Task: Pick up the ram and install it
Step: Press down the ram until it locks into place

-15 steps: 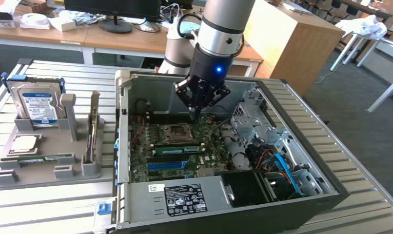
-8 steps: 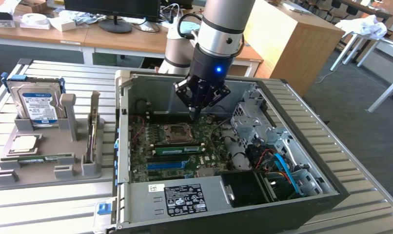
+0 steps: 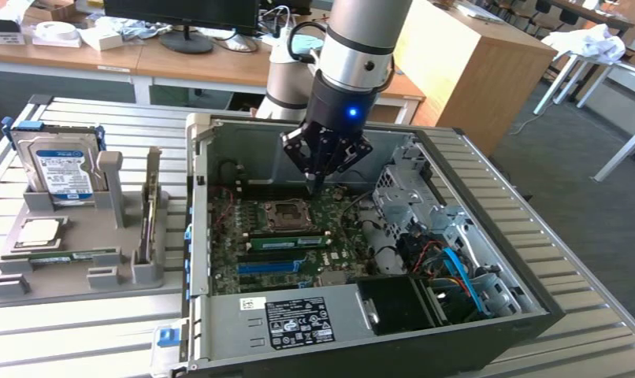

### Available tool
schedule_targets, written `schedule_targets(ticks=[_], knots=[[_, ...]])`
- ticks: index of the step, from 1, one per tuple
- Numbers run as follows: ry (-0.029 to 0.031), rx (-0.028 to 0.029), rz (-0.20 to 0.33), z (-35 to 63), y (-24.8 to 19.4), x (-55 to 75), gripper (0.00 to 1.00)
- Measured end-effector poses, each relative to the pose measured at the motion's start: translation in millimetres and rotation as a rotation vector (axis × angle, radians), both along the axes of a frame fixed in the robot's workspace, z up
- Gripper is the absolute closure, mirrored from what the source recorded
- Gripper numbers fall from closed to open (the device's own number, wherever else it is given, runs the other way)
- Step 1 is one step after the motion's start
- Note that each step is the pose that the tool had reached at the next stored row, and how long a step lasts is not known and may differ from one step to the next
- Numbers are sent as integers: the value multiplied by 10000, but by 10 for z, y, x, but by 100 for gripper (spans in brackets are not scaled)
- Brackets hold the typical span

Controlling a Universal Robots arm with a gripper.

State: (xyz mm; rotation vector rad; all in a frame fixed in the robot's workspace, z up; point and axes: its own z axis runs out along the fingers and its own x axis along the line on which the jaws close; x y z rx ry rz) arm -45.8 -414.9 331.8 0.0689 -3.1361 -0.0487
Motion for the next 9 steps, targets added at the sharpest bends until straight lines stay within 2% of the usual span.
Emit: schedule_targets(ticks=[9], knots=[[1, 0, -91, 0, 0, 0, 90]])
